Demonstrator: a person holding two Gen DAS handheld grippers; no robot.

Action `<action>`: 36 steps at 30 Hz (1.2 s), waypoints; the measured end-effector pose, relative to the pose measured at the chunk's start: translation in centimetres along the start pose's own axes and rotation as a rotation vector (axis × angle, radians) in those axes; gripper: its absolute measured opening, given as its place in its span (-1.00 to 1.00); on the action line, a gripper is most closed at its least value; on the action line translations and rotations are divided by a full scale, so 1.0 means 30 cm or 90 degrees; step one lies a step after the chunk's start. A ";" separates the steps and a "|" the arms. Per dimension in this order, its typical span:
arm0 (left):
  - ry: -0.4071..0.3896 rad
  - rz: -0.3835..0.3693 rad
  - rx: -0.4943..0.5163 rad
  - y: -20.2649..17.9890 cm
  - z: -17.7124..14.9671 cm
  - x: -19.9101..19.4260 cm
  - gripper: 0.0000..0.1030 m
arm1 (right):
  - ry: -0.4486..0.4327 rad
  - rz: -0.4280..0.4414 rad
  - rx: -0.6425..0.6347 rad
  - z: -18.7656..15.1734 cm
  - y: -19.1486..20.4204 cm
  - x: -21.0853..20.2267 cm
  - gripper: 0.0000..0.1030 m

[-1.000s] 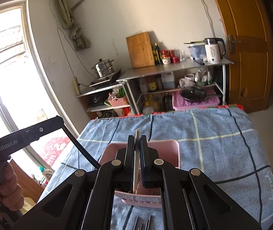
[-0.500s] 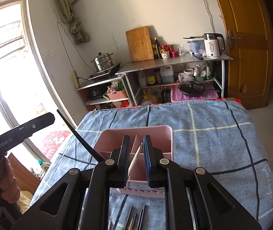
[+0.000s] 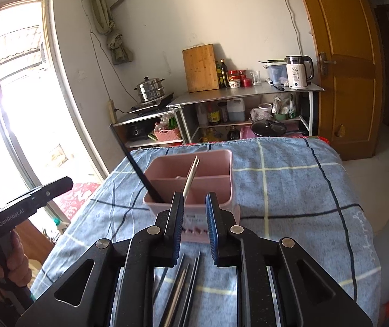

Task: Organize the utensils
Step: 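Move both tools back toward the remaining chopsticks on the cloth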

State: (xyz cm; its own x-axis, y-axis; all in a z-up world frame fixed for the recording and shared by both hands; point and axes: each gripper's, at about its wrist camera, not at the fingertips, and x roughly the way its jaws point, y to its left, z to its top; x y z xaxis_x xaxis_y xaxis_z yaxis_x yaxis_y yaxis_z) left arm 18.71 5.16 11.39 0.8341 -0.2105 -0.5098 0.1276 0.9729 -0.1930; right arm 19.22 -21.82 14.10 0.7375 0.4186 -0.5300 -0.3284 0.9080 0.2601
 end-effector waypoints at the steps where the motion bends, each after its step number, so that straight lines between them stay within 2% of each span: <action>1: 0.004 0.000 0.001 -0.006 -0.031 -0.010 -0.79 | -0.001 0.000 -0.003 -0.016 0.001 -0.015 -0.65; 8: 0.026 -0.005 0.005 -0.047 -0.206 -0.069 -0.79 | 0.005 0.000 -0.010 -0.144 0.015 -0.102 -0.64; 16: 0.043 -0.011 0.007 -0.088 -0.345 -0.129 -0.79 | 0.027 -0.002 -0.013 -0.284 0.025 -0.165 -0.64; 24: 0.071 -0.022 0.009 -0.118 -0.424 -0.140 -0.79 | 0.054 -0.006 -0.021 -0.368 0.032 -0.180 -0.64; 36: 0.128 -0.016 -0.010 -0.097 -0.474 -0.028 -0.79 | 0.092 -0.007 -0.017 -0.413 0.026 -0.107 -0.64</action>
State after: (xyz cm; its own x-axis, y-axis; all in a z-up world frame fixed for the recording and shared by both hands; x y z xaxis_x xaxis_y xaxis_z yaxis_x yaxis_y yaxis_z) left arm 10.02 1.14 0.46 0.7067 -0.2516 -0.6612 0.1377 0.9657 -0.2203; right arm 9.29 -22.25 6.01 0.6487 0.4050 -0.6443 -0.3374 0.9120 0.2335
